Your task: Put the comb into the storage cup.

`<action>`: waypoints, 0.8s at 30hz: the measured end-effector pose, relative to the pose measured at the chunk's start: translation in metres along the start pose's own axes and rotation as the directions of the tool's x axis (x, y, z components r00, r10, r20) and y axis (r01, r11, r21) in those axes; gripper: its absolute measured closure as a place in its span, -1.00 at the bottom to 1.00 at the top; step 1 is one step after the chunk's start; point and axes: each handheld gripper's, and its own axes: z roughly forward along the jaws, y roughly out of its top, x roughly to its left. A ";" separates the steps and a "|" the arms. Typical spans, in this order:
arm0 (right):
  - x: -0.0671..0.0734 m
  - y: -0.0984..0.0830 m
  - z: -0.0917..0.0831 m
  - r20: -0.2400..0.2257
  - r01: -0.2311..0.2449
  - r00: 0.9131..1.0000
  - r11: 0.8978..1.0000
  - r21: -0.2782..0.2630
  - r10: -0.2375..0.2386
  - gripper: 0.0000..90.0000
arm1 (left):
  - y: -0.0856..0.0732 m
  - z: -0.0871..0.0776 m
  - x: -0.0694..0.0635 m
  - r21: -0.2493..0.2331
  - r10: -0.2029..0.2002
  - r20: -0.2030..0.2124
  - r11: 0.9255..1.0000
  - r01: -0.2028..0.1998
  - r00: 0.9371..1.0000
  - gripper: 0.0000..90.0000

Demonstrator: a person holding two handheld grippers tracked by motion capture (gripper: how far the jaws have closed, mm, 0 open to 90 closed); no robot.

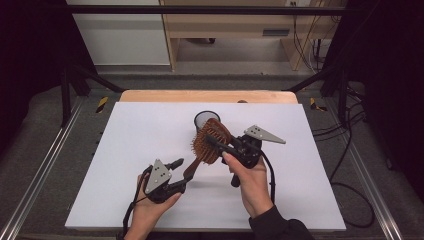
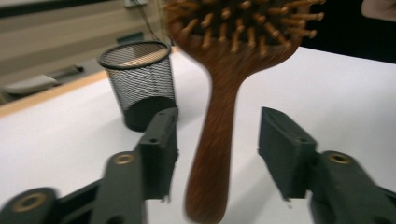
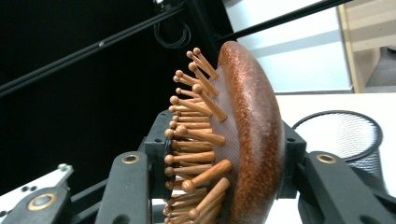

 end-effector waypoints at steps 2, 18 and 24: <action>-0.004 0.003 -0.004 0.009 -0.004 1.000 1.000 -0.008 0.004 0.17 | 0.000 -0.004 0.008 -0.020 -0.021 -0.038 1.000 0.020 0.999 -0.25; -0.031 0.024 -0.021 0.107 0.014 0.994 1.000 -0.021 -0.011 0.16 | -0.013 -0.041 0.052 -0.105 -0.154 -0.098 0.984 0.144 0.983 -0.91; -0.036 0.029 -0.022 0.112 0.010 0.994 1.000 -0.027 -0.007 0.16 | -0.023 -0.064 0.069 -0.121 -0.200 -0.144 0.976 0.183 0.969 -0.92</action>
